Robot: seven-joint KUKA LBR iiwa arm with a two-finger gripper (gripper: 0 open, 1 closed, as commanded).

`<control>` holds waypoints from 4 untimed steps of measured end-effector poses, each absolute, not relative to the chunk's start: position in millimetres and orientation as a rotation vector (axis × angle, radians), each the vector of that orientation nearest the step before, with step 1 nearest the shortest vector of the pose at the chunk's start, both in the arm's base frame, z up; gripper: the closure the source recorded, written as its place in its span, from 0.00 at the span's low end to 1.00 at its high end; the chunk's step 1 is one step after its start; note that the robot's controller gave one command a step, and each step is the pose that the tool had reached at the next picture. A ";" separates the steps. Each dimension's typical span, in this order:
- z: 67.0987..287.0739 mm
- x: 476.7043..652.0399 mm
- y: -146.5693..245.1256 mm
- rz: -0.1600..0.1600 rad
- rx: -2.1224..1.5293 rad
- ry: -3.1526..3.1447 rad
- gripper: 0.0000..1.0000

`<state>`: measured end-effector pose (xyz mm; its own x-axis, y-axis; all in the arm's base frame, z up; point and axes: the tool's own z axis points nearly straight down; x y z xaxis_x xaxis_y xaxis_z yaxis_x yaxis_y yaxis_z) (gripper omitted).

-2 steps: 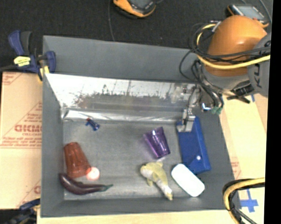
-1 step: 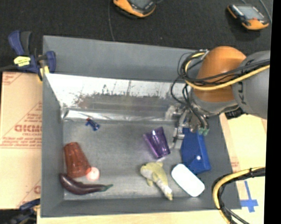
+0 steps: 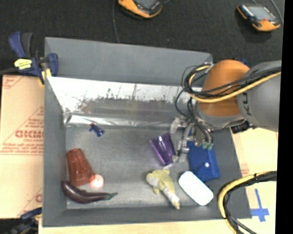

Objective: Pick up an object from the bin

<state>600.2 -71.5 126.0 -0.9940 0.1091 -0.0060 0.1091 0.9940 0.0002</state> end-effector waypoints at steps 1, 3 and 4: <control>128.0 601.6 -57.0 0.002 0.441 3.102 0.00; 70.2 608.7 -71.8 0.005 0.871 2.998 1.00; 70.4 608.5 -72.1 0.004 0.870 2.999 1.00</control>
Offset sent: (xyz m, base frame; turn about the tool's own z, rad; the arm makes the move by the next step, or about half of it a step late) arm 0.0017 0.0090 -0.0560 0.3743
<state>608.5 -72.1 70.4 -0.8446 0.5351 -0.0175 0.5351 0.8448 0.0076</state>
